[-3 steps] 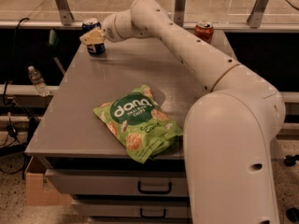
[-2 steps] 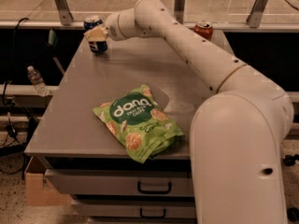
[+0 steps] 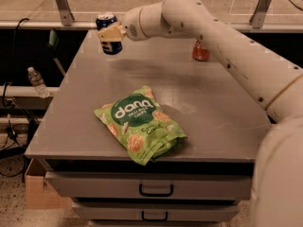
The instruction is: Move pepsi can near green rice chip bag
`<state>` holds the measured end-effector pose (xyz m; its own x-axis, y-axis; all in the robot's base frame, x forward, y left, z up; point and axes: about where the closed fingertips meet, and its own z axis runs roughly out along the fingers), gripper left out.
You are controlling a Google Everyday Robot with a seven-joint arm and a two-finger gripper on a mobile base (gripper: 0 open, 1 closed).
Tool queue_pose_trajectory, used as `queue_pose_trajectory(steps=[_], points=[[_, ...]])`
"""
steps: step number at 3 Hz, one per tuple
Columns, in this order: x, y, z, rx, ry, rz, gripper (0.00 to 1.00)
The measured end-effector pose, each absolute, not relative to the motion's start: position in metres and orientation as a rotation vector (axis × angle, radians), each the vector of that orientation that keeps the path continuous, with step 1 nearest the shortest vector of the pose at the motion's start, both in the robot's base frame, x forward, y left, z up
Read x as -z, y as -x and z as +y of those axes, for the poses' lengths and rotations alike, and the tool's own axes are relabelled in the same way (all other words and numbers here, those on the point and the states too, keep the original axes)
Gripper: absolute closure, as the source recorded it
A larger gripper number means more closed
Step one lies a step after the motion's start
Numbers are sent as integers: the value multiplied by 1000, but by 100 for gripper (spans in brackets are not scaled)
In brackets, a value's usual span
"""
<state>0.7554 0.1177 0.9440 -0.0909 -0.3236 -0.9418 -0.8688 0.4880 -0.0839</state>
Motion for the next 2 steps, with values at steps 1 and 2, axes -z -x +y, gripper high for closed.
queue_pose_trajectory(steps=[1, 2], points=[[-944, -704, 97, -660, 1103, 1658, 100], [-938, -656, 69, -663, 1128, 1688, 100]])
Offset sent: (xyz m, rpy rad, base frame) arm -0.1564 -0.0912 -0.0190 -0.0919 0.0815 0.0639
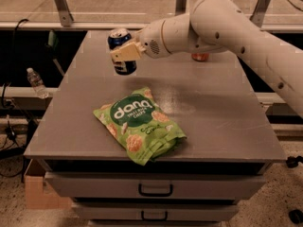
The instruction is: Move pepsi can near green rice chip bag
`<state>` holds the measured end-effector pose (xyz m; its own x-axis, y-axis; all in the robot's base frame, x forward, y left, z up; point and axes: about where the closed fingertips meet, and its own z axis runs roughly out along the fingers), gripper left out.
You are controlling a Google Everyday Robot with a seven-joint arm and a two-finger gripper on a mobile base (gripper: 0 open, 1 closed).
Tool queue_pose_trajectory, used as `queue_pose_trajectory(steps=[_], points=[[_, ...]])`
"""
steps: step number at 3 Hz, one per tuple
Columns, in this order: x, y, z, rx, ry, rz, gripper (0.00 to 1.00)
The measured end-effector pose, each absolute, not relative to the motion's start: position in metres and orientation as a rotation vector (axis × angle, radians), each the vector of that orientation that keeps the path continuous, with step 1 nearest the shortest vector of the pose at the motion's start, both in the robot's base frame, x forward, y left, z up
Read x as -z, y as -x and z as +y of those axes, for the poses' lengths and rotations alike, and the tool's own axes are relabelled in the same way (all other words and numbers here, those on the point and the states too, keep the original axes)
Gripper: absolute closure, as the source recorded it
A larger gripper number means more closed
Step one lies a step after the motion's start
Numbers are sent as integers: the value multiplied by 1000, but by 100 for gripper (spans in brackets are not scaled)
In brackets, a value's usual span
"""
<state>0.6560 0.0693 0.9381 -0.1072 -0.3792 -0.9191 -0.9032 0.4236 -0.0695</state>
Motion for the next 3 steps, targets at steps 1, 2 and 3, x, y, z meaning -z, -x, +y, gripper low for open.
queue_pose_trajectory(steps=[1, 2, 3], points=[[-923, -625, 49, -657, 1127, 1718, 100], [-914, -618, 55, -685, 1153, 1675, 84], [-909, -625, 66, -712, 1181, 1624, 61]])
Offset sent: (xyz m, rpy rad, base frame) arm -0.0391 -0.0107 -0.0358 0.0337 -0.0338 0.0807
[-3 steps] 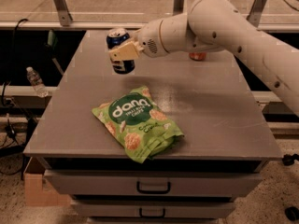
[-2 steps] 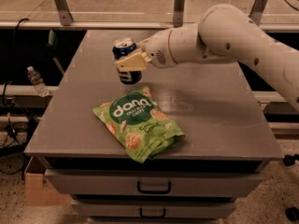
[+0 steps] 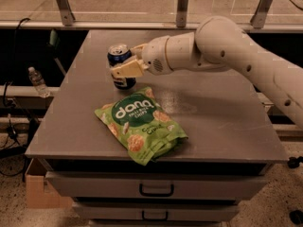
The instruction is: Move pepsi can near green rice chip bag
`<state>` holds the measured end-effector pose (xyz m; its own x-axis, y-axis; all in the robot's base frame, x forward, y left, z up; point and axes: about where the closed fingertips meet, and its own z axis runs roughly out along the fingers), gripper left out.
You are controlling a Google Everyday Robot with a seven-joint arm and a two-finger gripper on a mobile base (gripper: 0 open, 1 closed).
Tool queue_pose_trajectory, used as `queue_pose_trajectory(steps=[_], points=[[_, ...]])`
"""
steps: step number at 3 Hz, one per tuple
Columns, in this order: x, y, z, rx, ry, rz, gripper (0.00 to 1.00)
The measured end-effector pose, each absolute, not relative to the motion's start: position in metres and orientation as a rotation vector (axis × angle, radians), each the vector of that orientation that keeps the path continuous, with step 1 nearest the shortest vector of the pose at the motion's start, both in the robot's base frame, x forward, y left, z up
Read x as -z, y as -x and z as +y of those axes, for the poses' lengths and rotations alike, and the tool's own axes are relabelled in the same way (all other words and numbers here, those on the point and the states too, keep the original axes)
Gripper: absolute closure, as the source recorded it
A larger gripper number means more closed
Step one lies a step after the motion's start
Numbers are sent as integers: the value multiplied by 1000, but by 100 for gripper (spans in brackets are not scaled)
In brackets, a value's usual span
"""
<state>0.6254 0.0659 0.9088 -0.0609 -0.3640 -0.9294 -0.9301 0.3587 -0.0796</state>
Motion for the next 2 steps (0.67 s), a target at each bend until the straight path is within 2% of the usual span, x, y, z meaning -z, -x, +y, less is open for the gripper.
queue_pose_trajectory(steps=[2], points=[[-898, -631, 74, -741, 1197, 1605, 13]])
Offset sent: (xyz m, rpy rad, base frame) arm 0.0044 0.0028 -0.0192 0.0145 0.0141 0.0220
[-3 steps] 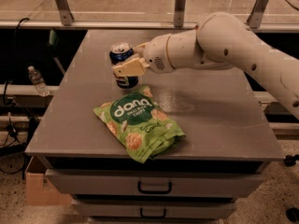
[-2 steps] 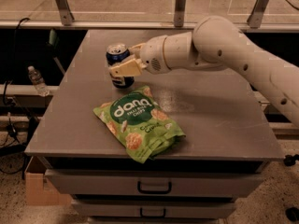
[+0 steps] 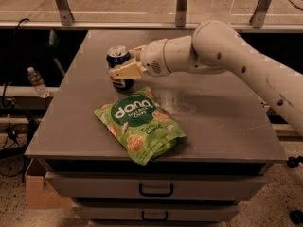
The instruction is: Move pepsi can near green rice chip bag
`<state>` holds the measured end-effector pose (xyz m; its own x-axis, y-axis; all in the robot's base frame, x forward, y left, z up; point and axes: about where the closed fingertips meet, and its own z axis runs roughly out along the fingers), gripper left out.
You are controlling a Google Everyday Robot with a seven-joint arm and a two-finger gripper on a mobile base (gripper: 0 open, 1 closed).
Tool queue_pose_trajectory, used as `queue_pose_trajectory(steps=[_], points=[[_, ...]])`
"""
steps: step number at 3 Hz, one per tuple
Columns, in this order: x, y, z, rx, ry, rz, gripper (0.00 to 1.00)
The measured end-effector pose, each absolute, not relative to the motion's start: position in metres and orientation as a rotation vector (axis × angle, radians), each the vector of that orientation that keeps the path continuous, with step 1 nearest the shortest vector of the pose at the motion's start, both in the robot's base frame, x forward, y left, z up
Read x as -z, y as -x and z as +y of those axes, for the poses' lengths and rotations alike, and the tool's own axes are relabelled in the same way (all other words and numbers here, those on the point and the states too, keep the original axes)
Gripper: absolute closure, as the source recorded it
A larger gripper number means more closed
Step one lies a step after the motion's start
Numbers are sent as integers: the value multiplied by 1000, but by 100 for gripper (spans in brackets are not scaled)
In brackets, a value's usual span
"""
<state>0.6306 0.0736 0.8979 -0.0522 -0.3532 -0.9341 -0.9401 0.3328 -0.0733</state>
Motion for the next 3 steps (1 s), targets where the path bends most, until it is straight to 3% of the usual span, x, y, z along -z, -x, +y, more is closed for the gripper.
queue_pose_trajectory(steps=[1, 3], points=[[-892, -628, 74, -745, 1191, 1614, 0], [-893, -620, 48, -708, 1132, 1634, 0]])
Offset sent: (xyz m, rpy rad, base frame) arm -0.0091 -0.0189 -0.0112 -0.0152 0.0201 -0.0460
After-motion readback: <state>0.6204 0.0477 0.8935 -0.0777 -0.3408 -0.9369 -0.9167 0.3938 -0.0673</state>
